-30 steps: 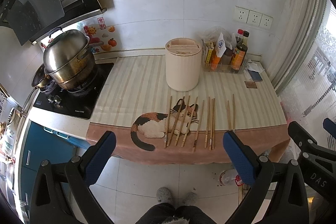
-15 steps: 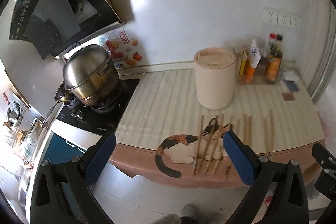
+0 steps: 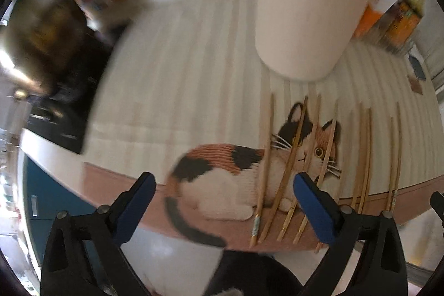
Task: Organize utensils
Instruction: 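Lower the left tool and the right tool toward the wooden chopsticks on the cat mat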
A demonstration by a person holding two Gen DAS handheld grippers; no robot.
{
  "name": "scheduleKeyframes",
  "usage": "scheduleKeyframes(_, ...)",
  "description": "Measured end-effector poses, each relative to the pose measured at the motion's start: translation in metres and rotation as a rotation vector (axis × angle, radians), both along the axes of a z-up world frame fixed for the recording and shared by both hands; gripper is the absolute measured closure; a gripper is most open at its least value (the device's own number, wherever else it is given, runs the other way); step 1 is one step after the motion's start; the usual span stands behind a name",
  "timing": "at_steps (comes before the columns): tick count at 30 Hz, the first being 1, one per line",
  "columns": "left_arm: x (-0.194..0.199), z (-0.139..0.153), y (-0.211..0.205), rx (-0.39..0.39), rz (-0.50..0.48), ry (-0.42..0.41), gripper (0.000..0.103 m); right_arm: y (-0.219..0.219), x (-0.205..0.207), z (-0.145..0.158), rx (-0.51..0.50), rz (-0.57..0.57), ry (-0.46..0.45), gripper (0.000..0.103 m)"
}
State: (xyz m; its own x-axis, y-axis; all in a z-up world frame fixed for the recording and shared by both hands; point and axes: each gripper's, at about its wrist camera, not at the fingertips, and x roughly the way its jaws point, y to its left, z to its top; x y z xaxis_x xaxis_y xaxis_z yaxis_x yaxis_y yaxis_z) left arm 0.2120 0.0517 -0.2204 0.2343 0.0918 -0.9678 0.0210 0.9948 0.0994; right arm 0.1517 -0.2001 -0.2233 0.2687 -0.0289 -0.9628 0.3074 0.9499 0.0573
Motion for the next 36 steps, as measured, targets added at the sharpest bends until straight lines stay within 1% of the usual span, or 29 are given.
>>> scheduleKeyframes(1, 0.008, -0.014, -0.002, -0.026, -0.016, 0.034, 0.014, -0.002, 0.009, -0.011, 0.014, -0.017, 0.02, 0.063)
scheduleKeyframes(2, 0.015, -0.025, -0.004, -0.04, -0.033, 0.059, 0.017, -0.004, 0.013, -0.017, 0.026, -0.026, 0.034, 0.07)
scheduleKeyframes(4, 0.026, -0.046, -0.012, -0.064, -0.07, 0.097, 0.027, -0.005, 0.024, -0.032, 0.045, -0.047, 0.064, 0.075)
scheduleKeyframes(5, 0.031, -0.055, -0.015, -0.074, -0.091, 0.119, 0.03, -0.005, 0.027, -0.035, 0.053, -0.048, 0.071, 0.077)
scheduleKeyframes(7, 0.036, -0.072, -0.022, -0.092, -0.135, 0.157, 0.043, -0.002, 0.037, -0.047, 0.062, -0.044, 0.099, 0.078)
scheduleKeyframes(8, 0.038, -0.078, -0.025, -0.098, -0.152, 0.171, 0.046, 0.0, 0.043, -0.054, 0.065, -0.038, 0.118, 0.078)
scheduleKeyframes(9, 0.038, -0.083, -0.029, -0.101, -0.17, 0.184, 0.055, 0.002, 0.049, -0.06, 0.073, -0.031, 0.134, 0.078)
scheduleKeyframes(10, 0.038, -0.089, -0.032, -0.1, -0.188, 0.197, 0.066, 0.004, 0.055, -0.066, 0.085, -0.028, 0.146, 0.078)
scheduleKeyframes(11, 0.037, -0.093, -0.035, -0.096, -0.2, 0.21, 0.072, 0.006, 0.06, -0.074, 0.099, -0.024, 0.165, 0.078)
scheduleKeyframes(12, 0.037, -0.096, -0.036, -0.098, -0.204, 0.219, 0.08, 0.005, 0.063, -0.079, 0.108, -0.025, 0.174, 0.078)
scheduleKeyframes(15, 0.035, -0.097, -0.035, -0.106, -0.203, 0.21, 0.098, 0.008, 0.074, -0.098, 0.155, -0.026, 0.216, 0.078)
scheduleKeyframes(19, 0.033, -0.098, -0.021, -0.156, -0.132, 0.229, 0.099, 0.008, 0.085, -0.115, 0.194, -0.022, 0.25, 0.078)
scheduleKeyframes(22, 0.026, -0.1, -0.015, -0.155, -0.094, 0.233, 0.099, 0.008, 0.09, -0.128, 0.24, -0.016, 0.277, 0.078)
scheduleKeyframes(24, 0.018, -0.099, -0.013, -0.159, -0.077, 0.236, 0.099, 0.01, 0.093, -0.127, 0.241, 0.001, 0.267, 0.078)
scheduleKeyframes(28, 0.003, -0.095, -0.01, -0.166, -0.062, 0.257, 0.098, 0.013, 0.098, -0.128, 0.216, 0.04, 0.278, 0.087)
scheduleKeyframes(29, 0.002, -0.095, -0.01, -0.167, -0.06, 0.261, 0.097, 0.013, 0.099, -0.128, 0.222, 0.04, 0.283, 0.087)
scheduleKeyframes(32, 0.009, -0.095, -0.008, -0.176, -0.051, 0.275, 0.096, 0.008, 0.105, -0.127, 0.189, 0.045, 0.296, 0.09)
scheduleKeyframes(34, 0.012, -0.093, -0.005, -0.182, -0.04, 0.279, 0.096, 0.002, 0.112, -0.128, 0.192, 0.06, 0.306, 0.09)
scheduleKeyframes(35, 0.029, -0.092, -0.001, -0.18, -0.037, 0.281, 0.096, 0.003, 0.114, -0.129, 0.198, 0.074, 0.319, 0.09)
scheduleKeyframes(36, 0.031, -0.091, 0.003, -0.178, -0.034, 0.28, 0.096, 0.003, 0.115, -0.129, 0.203, 0.078, 0.325, 0.09)
